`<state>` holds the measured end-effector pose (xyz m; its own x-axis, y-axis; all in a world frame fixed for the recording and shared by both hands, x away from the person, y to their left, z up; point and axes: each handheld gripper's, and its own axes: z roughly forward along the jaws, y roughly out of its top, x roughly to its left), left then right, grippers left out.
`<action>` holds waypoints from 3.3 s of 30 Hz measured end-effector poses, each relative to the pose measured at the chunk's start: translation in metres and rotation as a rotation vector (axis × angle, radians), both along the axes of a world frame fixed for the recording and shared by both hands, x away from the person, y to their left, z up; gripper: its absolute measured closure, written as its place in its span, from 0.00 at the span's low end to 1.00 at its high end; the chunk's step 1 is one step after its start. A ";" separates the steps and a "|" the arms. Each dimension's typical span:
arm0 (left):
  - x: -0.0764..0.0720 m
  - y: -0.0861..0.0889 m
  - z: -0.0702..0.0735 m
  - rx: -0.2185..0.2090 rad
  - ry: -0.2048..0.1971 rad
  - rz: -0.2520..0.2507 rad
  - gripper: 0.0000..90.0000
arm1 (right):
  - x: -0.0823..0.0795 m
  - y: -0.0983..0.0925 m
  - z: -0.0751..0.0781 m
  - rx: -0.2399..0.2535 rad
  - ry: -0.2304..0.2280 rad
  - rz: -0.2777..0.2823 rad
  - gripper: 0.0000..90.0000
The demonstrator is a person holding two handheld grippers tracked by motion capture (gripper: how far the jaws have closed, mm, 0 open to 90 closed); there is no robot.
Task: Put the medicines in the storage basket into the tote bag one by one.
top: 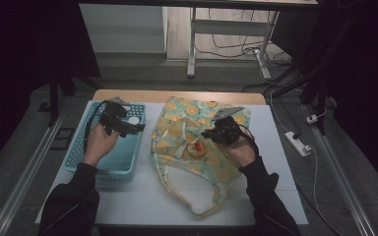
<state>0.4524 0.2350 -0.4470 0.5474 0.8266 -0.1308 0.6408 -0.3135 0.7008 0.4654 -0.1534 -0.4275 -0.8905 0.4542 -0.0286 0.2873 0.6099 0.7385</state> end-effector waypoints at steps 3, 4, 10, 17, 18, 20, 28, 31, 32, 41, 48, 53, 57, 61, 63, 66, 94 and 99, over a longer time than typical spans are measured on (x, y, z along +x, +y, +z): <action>0.006 0.008 -0.003 0.010 0.006 0.037 0.00 | 0.000 0.000 0.000 0.000 0.001 0.000 0.99; 0.008 0.010 -0.004 0.012 0.011 0.044 0.00 | 0.000 0.000 0.000 0.000 0.001 0.000 0.99; 0.022 0.013 -0.016 0.068 0.059 0.069 0.00 | 0.000 0.000 0.000 0.001 0.000 0.001 0.99; 0.037 0.010 -0.031 0.130 0.105 0.091 0.01 | 0.000 -0.001 0.001 0.002 0.000 0.001 0.99; 0.039 0.010 -0.033 0.132 0.109 0.091 0.02 | 0.000 -0.001 0.001 0.002 0.001 0.001 0.99; 0.042 0.010 -0.035 0.138 0.119 0.100 0.02 | 0.000 -0.001 0.001 0.002 0.001 0.002 0.99; 0.054 0.006 -0.042 0.186 0.152 0.104 0.06 | 0.000 0.000 0.001 0.002 0.001 0.003 0.99; 0.056 0.004 -0.044 0.198 0.150 0.105 0.12 | 0.000 0.000 0.001 0.002 0.000 0.004 0.99; 0.057 0.004 -0.045 0.201 0.151 0.105 0.14 | 0.000 0.000 0.001 0.002 0.000 0.004 0.99; 0.062 -0.001 -0.047 0.192 0.173 0.079 0.46 | 0.000 0.000 0.001 0.000 0.000 0.005 0.99; 0.060 -0.004 -0.046 0.194 0.178 0.089 0.55 | 0.000 -0.001 0.002 0.002 -0.002 0.004 0.99; 0.058 -0.003 -0.043 0.192 0.192 0.112 0.56 | 0.000 -0.001 0.001 0.002 -0.002 0.003 0.99; 0.054 0.000 -0.036 0.170 0.175 0.117 0.56 | 0.000 -0.001 0.001 0.003 -0.002 0.003 0.99; 0.048 0.002 -0.028 0.146 0.159 0.117 0.56 | 0.000 -0.001 0.001 0.002 -0.002 0.003 0.99; 0.045 0.003 -0.025 0.137 0.150 0.114 0.56 | 0.000 0.000 0.001 0.002 -0.002 0.004 0.99; 0.041 0.004 -0.020 0.129 0.143 0.112 0.56 | 0.000 0.000 0.001 0.002 -0.002 0.004 0.99; -0.003 -0.004 0.012 0.030 0.012 0.138 0.56 | 0.000 -0.002 0.003 0.009 -0.007 -0.001 0.99; -0.011 -0.003 0.011 0.001 -0.013 0.125 0.56 | 0.000 -0.003 0.003 0.008 -0.007 -0.001 0.99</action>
